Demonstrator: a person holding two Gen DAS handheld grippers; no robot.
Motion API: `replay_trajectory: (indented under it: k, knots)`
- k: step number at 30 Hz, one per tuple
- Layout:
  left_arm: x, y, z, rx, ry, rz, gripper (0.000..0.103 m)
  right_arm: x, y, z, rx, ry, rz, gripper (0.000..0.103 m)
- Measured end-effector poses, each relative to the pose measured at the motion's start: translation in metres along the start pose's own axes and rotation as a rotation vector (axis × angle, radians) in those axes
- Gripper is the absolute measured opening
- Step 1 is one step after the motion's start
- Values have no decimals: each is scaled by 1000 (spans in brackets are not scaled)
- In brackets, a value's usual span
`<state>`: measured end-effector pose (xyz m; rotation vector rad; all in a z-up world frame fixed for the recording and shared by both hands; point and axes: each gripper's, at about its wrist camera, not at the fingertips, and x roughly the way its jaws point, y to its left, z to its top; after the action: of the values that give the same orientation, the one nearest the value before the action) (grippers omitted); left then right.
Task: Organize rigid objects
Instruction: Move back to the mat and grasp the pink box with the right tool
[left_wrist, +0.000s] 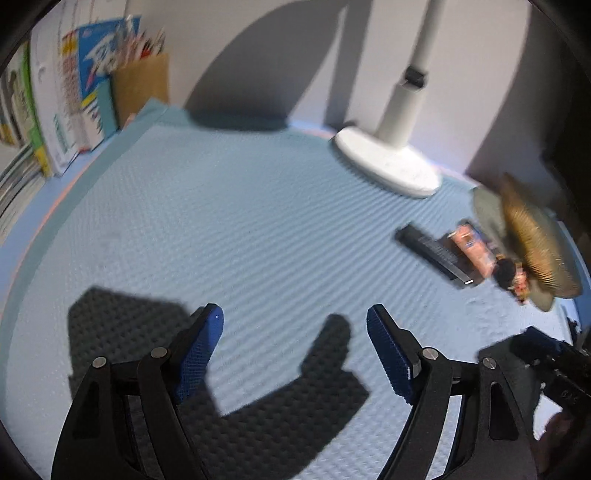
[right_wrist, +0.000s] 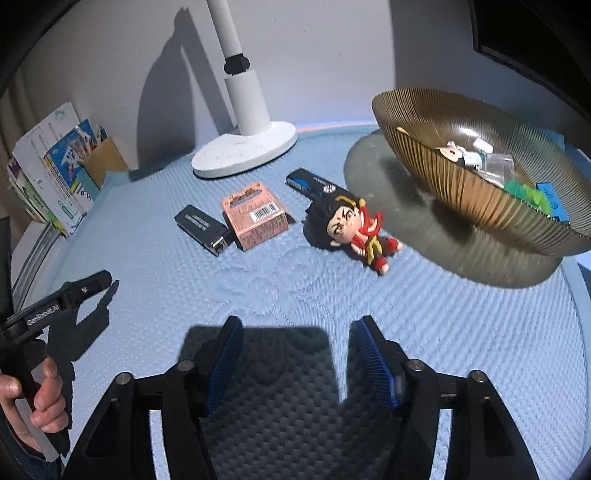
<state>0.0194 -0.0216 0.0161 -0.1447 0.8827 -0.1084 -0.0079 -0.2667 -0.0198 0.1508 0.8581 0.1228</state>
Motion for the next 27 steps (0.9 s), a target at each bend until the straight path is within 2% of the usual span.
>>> replay_trajectory:
  k: [1, 6, 11, 15, 18, 19, 21, 22, 23, 25, 26, 27]
  knots:
    - [2, -2, -1, 11, 11, 9, 84, 1, 0, 0, 1, 5, 1, 80]
    - [3, 2, -1, 7, 30, -8, 84, 3, 5, 0, -35, 10, -16, 84]
    - [3, 5, -1, -1, 35, -27, 86, 6, 10, 0, -60, 31, -39, 93]
    - [6, -3, -1, 34, 51, 15, 87, 7, 10, 0, -68, 38, -45, 94]
    - [10, -12, 3, 67, 91, 50, 87, 9, 9, 5, -58, 62, -5, 94]
    - [11, -14, 8, 56, 110, 13, 86, 11, 9, 9, -54, 77, 31, 94]
    - [13, -18, 21, -4, 150, -94, 86, 13, 11, 20, -33, 106, 104, 90]
    - [16, -22, 30, -46, 165, -141, 86, 15, 12, 26, -24, 117, 127, 84]
    - [19, -26, 37, -70, 173, -167, 86, 19, 13, 33, -18, 129, 148, 72]
    - [30, -43, 50, -74, 185, -186, 83, 30, 15, 46, -5, 145, 181, 61]
    - [34, -49, 53, -67, 183, -187, 81, 36, 16, 52, -3, 142, 180, 61]
    - [40, -58, 56, -53, 184, -175, 74, 40, 17, 57, -7, 131, 168, 61]
